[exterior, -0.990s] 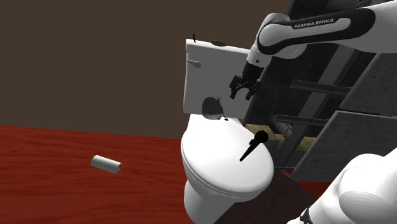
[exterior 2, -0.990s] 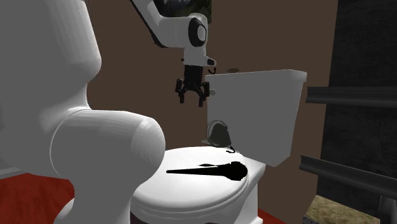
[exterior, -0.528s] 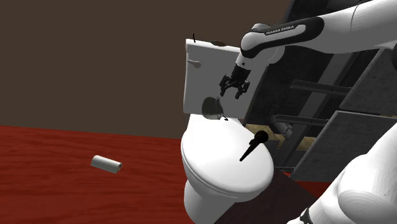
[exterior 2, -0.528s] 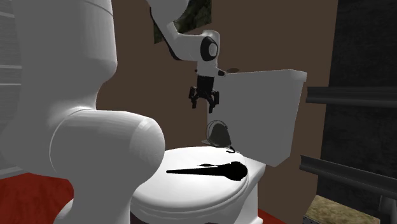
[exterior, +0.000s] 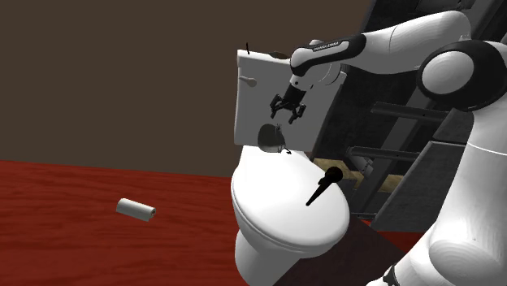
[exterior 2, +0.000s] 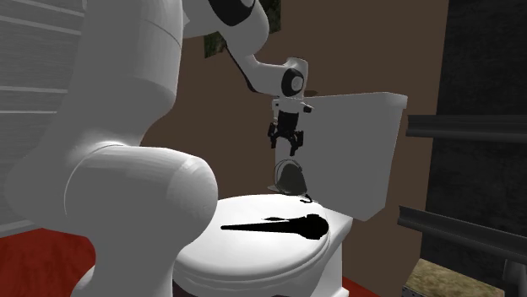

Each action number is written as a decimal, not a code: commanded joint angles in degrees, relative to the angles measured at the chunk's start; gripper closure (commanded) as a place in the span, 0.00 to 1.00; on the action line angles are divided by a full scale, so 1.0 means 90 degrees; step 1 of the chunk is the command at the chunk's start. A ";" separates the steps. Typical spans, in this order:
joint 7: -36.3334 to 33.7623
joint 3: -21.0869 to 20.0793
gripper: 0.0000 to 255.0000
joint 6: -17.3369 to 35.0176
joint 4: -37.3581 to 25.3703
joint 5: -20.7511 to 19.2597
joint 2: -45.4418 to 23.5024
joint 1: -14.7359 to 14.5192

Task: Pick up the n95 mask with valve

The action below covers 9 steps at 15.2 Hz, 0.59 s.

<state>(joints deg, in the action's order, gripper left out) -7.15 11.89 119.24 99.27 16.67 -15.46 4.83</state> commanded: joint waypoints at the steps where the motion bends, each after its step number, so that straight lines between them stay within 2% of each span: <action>1: 0.0026 0.0017 0.00 -0.0011 -0.0305 0.0128 -0.0294 0.0093; 9: 0.0198 -0.0031 0.00 0.0528 0.0044 0.0263 -0.0508 0.0105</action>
<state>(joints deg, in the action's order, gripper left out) -5.59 11.64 123.55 99.41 18.90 -19.84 5.70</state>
